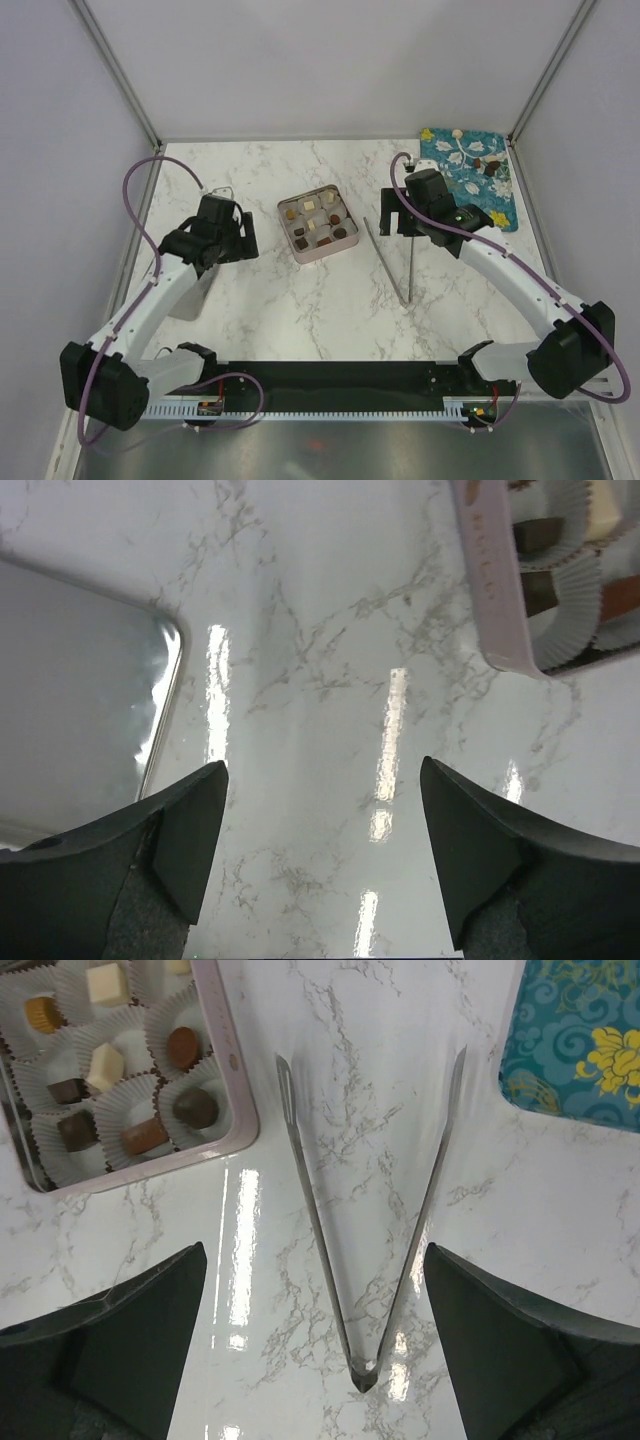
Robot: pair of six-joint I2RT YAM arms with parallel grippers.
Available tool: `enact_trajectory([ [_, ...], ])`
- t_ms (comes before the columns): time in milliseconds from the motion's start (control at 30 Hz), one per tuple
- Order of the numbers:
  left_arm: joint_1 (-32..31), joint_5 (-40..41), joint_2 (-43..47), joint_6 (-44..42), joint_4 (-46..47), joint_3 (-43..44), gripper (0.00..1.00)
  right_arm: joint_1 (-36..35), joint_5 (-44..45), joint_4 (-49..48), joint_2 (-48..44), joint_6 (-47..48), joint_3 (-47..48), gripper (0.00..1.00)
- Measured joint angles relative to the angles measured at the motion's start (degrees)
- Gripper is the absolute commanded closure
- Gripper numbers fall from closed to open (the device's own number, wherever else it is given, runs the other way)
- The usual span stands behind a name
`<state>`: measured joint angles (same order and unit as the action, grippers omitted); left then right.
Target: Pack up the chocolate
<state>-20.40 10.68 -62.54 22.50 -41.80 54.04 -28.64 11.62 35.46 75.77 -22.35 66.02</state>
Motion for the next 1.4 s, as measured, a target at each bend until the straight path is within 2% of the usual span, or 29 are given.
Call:
enact_trajectory([
  [33,0.83,0.15,-1.53,0.46,-0.46,0.00,0.16,0.00,-0.72,-0.22,-0.79,0.20,-0.04,0.02],
  [233,15.39,-3.82,-7.48,2.05,0.26,-0.63,0.19,0.00,-5.81,-3.41,-4.31,0.13,-2.86,0.02],
  [300,17.33,-3.76,-9.42,2.14,0.39,-0.87,0.20,0.00,-7.63,-4.09,-4.90,0.07,-3.78,0.02],
  [433,17.81,-3.80,-13.84,2.12,1.75,-0.87,0.24,-0.02,-9.75,-4.83,-5.60,0.09,-4.39,0.02],
  [567,18.82,-3.87,-19.06,2.08,2.99,-0.85,0.37,0.00,-12.13,-5.60,-6.40,0.04,-4.39,0.03],
  [733,19.08,-3.87,-24.30,2.08,3.34,-0.85,0.41,0.00,-14.86,-6.32,-6.78,0.04,-4.39,0.03],
  [900,19.06,-3.61,-28.15,2.03,3.41,-0.57,0.48,-0.02,-15.50,-6.38,-8.24,0.07,-4.39,0.03],
  [1000,19.08,-3.26,-29.03,1.95,3.04,0.04,0.57,-0.02,-15.47,-6.40,-8.94,0.07,-4.39,0.03],
  [1033,19.12,-3.21,-29.57,1.95,2.80,0.42,0.66,0.00,-15.47,-6.40,-9.03,0.07,-4.39,0.03],
  [1233,19.02,-4.07,-32.72,1.88,2.93,1.88,0.93,0.00,-15.47,-6.40,-9.09,0.07,-4.39,0.02],
  [1400,18.93,-6.56,-32.83,1.81,3.34,2.12,0.98,0.00,-15.56,-6.40,-9.49,0.07,-4.39,0.02],
])
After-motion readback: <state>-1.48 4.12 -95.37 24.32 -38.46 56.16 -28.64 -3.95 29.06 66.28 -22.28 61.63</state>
